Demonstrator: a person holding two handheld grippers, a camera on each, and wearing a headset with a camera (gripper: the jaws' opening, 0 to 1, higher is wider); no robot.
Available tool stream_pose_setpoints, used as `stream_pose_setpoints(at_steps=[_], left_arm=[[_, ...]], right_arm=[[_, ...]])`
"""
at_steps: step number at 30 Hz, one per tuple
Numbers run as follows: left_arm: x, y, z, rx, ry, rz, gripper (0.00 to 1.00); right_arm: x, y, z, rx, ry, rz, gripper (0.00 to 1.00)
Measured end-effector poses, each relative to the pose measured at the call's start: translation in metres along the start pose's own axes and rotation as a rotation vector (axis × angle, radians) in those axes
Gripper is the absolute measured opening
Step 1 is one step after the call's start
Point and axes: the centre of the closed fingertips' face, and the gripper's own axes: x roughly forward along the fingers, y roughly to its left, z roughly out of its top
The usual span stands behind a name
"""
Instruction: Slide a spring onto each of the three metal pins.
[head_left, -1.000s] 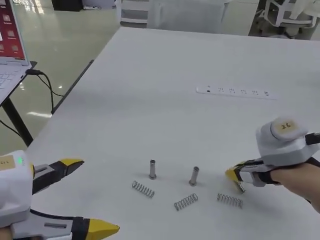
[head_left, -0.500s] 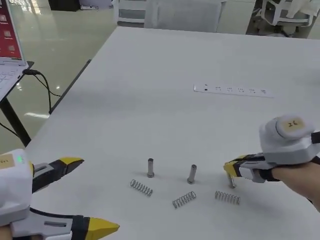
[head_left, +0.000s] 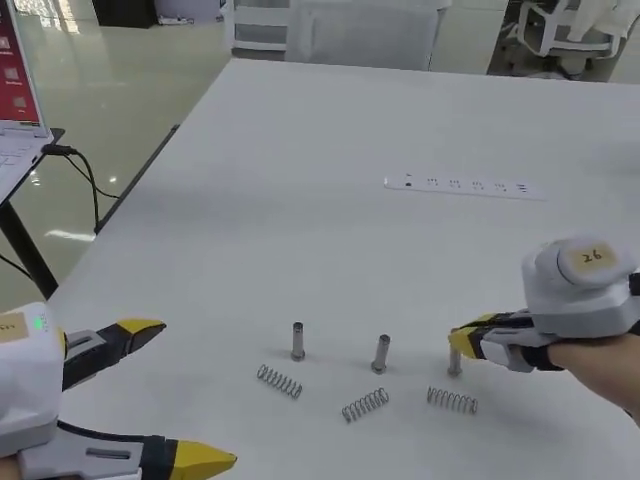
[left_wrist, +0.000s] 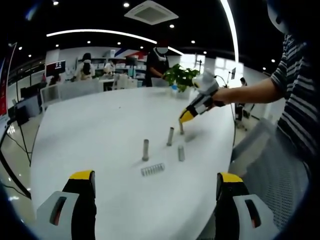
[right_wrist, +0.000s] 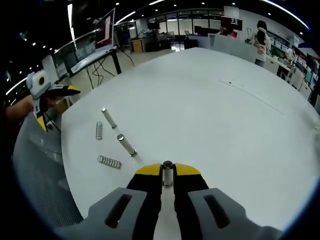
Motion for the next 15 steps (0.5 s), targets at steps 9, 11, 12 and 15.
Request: stream_pose_setpoints(at_steps=[9,11,12,15], left_arm=[[-0.001,0.002,0.0,-0.001,-0.003,0.003,0.98],[0.0,0.002,0.0,0.0,0.001,0.001,0.98],[0.0,0.001,0.0,0.0,0.002,0.0,0.98],[0.0,-0.001,0.001,-0.001,-0.005,-0.004,0.98]], right_arm=[[-0.008,0.003,-0.009,-0.073,0.014,-0.014,0.05],[-0.008,0.001,-0.01,-0.08,0.015,-0.02,0.05],[-0.008,0.001,-0.01,-0.081,0.015,-0.023,0.05],[-0.009,0.004,-0.012,-0.088,0.02,-0.026,0.05]])
